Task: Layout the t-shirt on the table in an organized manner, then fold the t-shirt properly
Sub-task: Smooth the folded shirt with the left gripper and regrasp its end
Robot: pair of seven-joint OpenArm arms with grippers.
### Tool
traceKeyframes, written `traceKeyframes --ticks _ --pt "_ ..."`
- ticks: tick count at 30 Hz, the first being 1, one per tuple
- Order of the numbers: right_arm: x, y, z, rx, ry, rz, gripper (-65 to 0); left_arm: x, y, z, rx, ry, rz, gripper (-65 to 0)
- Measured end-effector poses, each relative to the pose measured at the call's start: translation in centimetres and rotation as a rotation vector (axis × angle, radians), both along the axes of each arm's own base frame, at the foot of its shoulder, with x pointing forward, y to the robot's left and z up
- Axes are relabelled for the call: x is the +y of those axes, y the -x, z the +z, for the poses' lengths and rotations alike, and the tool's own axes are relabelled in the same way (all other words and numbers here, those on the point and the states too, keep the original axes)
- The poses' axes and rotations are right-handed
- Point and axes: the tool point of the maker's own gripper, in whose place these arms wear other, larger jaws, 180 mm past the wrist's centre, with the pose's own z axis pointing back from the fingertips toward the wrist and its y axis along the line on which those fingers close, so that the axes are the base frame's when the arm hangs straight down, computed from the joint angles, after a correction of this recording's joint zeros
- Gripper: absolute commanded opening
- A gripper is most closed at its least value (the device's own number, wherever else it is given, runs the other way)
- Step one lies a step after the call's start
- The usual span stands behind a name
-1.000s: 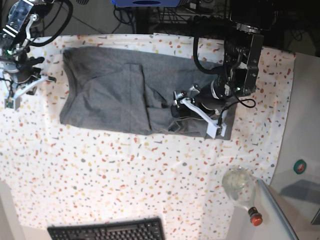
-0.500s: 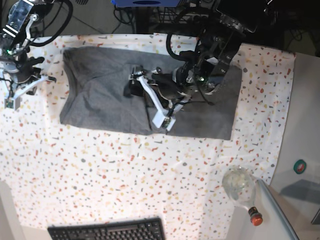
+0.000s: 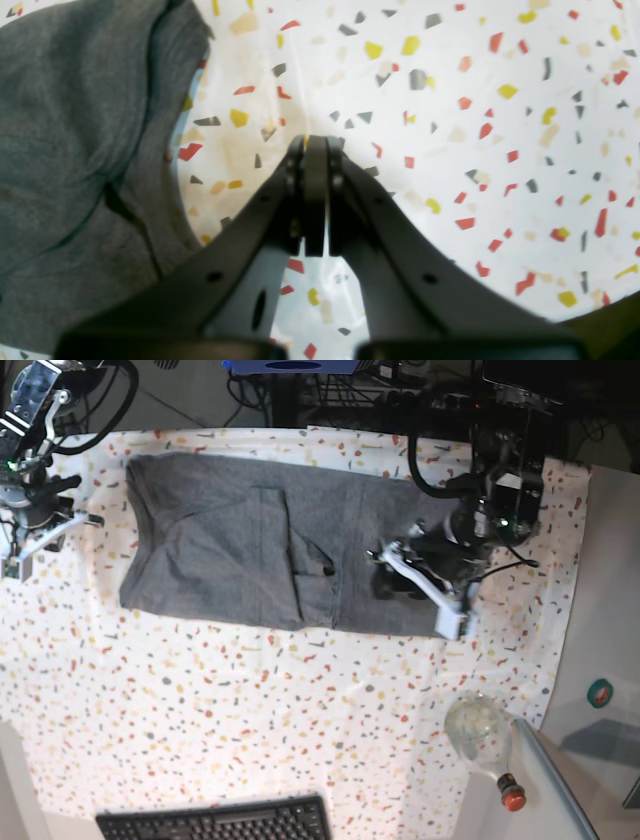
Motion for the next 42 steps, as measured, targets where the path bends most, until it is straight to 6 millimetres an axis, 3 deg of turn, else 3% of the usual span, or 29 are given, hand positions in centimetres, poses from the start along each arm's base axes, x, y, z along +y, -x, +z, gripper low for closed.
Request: traceKeyframes --ticks 1,4,6,7,8,12,15,18,21,23,27,32,35,42 --pt "-0.2 -0.2 0.2 -0.002 0.0 -0.009 -65.0 2.7 -0.2 0.0 -0.006 -0.005 0.073 -65.0" --pt "-0.4 -0.7 0.2 0.044 -0.025 -0.032 -62.7 11.2 1.1 -1.3 0.035 -0.063 0.308 -65.0" --pt "0.4 -0.2 -0.4 0.139 -0.075 -0.035 -38.4 14.9 2.9 -2.5 0.089 -0.109 0.38 -65.0" --pt "1.2 0.0 -0.6 0.172 -0.115 -0.026 -28.1 15.5 3.4 -3.0 0.11 -0.125 0.34 -65.0" --pt "2.1 -0.2 -0.5 0.147 -0.176 0.002 -22.4 15.8 3.6 -3.2 0.118 -0.136 0.296 -65.0" --pt "4.6 0.1 0.2 0.068 -0.35 0.113 -27.6 17.0 3.7 -3.6 0.115 -0.138 0.281 -65.0" --pt "5.5 -0.2 -1.1 0.1 -0.401 0.129 -29.9 17.1 4.2 -4.3 0.136 -0.143 0.281 -65.0" --pt "6.8 -1.7 -2.1 0.097 -0.472 0.153 -29.7 17.5 2.9 -3.6 0.043 -0.146 0.31 -65.0" --pt "7.1 -1.2 -3.4 0.132 -0.5 0.173 -29.7 17.9 2.4 -4.6 0.043 -0.198 0.297 -65.0" --pt "7.7 -0.7 -4.4 0.159 -0.528 0.187 -29.7 16.8 2.1 -6.1 0.079 -0.226 0.242 -65.0" --pt "9.5 -1.0 -5.7 0.181 -0.606 0.189 -29.7 12.8 0.8 -7.5 0.08 -0.201 0.136 -65.0" --pt "10.0 -0.9 -6.2 0.188 -0.637 0.184 -29.7 12.3 0.3 -7.9 0.091 -0.225 0.102 -65.0" --pt "10.4 -1.0 -6.3 0.176 -0.657 0.179 -29.6 10.7 -0.3 -7.9 0.082 -0.205 0.082 -65.0" --pt "13.9 -1.5 -6.4 0.195 -0.729 0.273 -29.6 9.3 -0.4 -8.1 0.068 -0.196 0.051 -65.0"
